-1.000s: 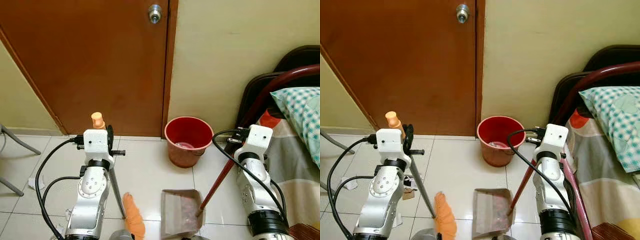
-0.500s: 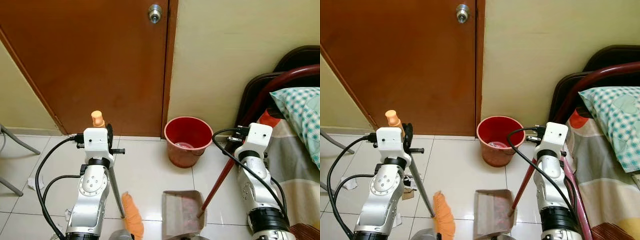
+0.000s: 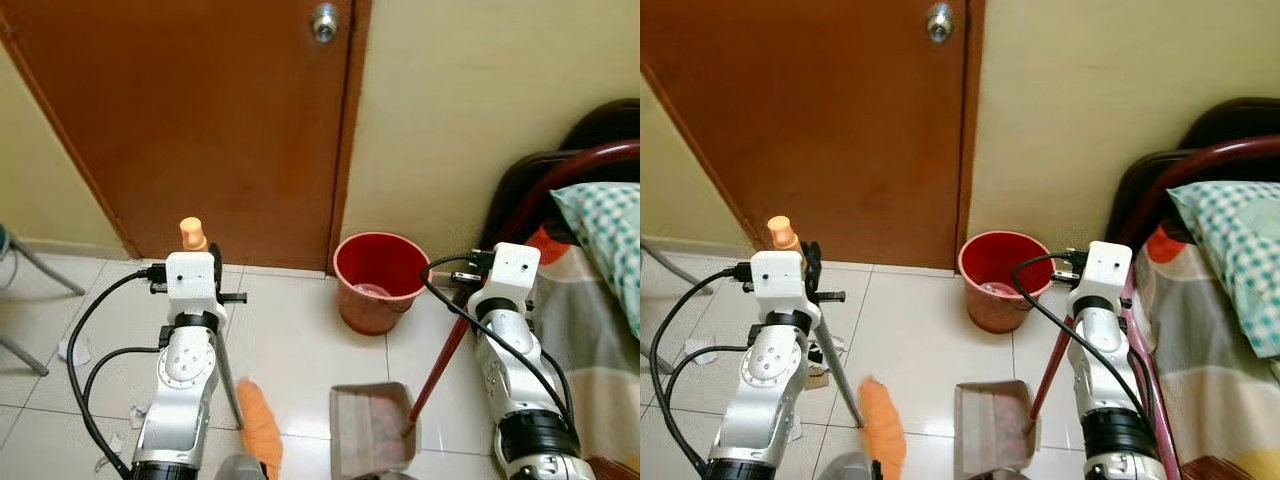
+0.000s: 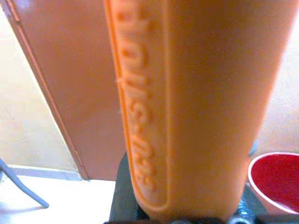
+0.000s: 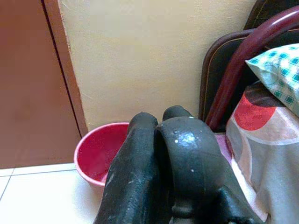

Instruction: Sweep floor

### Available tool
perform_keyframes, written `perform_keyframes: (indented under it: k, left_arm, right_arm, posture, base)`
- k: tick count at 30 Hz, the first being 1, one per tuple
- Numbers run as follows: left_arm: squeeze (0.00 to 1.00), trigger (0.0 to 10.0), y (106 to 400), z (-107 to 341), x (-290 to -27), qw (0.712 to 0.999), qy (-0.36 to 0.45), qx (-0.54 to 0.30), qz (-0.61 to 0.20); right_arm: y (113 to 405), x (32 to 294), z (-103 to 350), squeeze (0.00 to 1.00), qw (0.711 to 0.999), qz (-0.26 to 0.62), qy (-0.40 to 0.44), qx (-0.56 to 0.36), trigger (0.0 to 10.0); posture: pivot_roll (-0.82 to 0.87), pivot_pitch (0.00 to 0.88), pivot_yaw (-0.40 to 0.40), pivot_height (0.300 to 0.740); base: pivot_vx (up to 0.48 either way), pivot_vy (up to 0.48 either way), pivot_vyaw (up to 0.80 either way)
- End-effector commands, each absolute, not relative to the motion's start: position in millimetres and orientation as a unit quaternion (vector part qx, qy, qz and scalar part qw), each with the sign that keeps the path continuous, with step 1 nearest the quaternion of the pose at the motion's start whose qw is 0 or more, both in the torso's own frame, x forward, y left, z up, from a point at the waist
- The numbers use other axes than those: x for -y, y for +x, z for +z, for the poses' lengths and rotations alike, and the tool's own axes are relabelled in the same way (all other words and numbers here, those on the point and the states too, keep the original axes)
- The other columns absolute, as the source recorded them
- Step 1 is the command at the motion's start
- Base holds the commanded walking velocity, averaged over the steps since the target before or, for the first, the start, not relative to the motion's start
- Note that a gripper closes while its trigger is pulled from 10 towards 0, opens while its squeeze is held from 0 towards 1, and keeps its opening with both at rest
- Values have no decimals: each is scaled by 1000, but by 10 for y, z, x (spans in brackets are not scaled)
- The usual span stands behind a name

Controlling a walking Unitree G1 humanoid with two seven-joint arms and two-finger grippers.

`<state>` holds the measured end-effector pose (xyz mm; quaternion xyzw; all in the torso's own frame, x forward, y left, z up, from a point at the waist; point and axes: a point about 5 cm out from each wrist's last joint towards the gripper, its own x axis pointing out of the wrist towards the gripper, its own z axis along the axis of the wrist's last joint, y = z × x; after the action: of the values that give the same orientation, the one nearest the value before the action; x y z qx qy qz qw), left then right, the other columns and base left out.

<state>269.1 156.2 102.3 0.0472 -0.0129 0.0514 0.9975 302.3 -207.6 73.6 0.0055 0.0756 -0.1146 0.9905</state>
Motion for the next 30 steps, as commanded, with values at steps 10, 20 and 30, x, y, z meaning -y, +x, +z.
perform_keyframes:
  k: [10, 20, 30]
  left_arm:
    - [0, 10000, 2745, 1130, -1598, 994, 82, 38, 58]
    - [0, 10000, 2742, 1141, -1611, 993, 88, 41, 63]
    - [0, 10000, 2812, 1282, -1624, 989, 116, 70, 57]
  right_arm:
    - [3108, 2056, 840, 0, 992, -111, 14, -52, 10000]
    - [3116, 2032, 836, 0, 993, -107, 23, -51, 10000]
    - [3119, 1981, 840, 0, 993, -103, 34, -49, 10000]
  posture:
    - [113, 0, -46, 740]
    - [116, 0, -50, 740]
    - [113, 0, -50, 740]
  base:
    - [0, 0, 0]
    - [0, 0, 0]
    - [0, 0, 0]
